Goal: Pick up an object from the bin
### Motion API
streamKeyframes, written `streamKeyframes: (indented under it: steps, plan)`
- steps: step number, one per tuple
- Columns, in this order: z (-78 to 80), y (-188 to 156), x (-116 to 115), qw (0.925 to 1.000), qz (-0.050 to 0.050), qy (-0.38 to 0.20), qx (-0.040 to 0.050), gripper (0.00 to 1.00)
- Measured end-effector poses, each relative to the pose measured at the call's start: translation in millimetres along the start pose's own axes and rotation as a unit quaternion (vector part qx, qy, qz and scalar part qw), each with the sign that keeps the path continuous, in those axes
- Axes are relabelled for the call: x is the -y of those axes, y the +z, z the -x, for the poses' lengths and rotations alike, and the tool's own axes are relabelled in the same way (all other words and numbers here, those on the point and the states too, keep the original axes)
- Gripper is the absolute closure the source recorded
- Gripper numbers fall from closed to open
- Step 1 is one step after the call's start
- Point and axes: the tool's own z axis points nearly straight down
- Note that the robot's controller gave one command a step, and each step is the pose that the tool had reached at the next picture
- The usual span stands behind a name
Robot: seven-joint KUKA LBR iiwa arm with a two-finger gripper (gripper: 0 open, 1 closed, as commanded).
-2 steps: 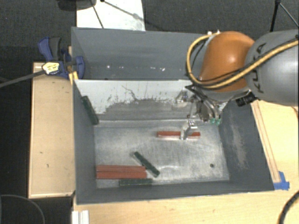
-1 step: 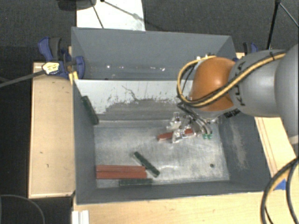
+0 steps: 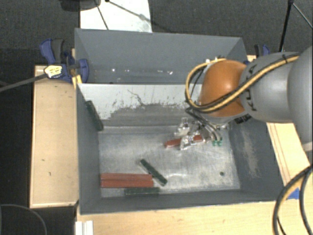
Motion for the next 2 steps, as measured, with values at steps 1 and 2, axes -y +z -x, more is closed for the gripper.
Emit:
streamKeyframes:
  steps: [1, 2]
  plan:
    - [-2.5, -3.4, 0.0, 1.0000, 0.000, 0.000, -0.0027, 1.00]
    - [-9.2, -35.8, -10.0, 1.0000, 0.000, 0.007, -0.0039, 1.00]
